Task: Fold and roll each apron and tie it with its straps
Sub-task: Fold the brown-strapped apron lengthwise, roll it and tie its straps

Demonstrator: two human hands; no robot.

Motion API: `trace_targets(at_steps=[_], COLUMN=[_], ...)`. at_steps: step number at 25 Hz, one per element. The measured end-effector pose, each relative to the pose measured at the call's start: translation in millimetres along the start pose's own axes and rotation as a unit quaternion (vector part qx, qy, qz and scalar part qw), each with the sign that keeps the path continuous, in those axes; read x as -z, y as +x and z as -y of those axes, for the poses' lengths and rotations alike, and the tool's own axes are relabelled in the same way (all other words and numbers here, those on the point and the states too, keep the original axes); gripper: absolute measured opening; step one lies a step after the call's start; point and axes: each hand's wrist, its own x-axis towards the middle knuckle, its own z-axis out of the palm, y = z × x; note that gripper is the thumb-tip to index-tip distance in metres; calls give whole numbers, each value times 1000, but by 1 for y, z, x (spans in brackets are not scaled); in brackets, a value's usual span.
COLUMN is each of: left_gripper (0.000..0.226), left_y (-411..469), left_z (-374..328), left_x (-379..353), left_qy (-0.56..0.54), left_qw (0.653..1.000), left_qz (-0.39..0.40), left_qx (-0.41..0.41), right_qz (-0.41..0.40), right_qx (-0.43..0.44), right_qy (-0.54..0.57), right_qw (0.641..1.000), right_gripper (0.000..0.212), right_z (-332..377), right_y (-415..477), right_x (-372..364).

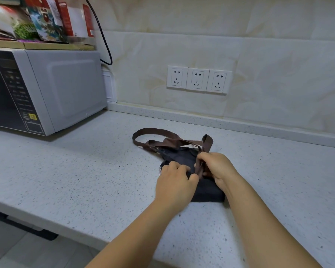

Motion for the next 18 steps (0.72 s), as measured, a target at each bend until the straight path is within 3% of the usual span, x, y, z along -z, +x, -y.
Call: trace_targets(at_steps=[6, 8, 13, 15, 18], left_gripper=[31, 31, 16, 16, 23], left_y=[21, 19, 10, 8, 6], left_z=[-1, 0, 0, 1, 1], left_x=[9, 7, 7, 7, 5], left_qy=[-13, -44, -115, -141, -172], left_qw=[993, 994, 991, 987, 982], left_qz=[88, 59, -6, -5, -9], left_qx=[81, 83, 69, 72, 76], right_qz=[101, 86, 46, 42, 71], right_qx=[9, -12, 24, 33, 50], right_qy=[100, 160, 204, 195, 97], right_qw=[990, 983, 978, 979, 992], right_gripper=[37, 31, 12, 14, 24], right_z=[-3, -4, -5, -4, -5], right_y=[-4, -2, -5, -7, -9], right_x=[14, 16, 18, 19, 16])
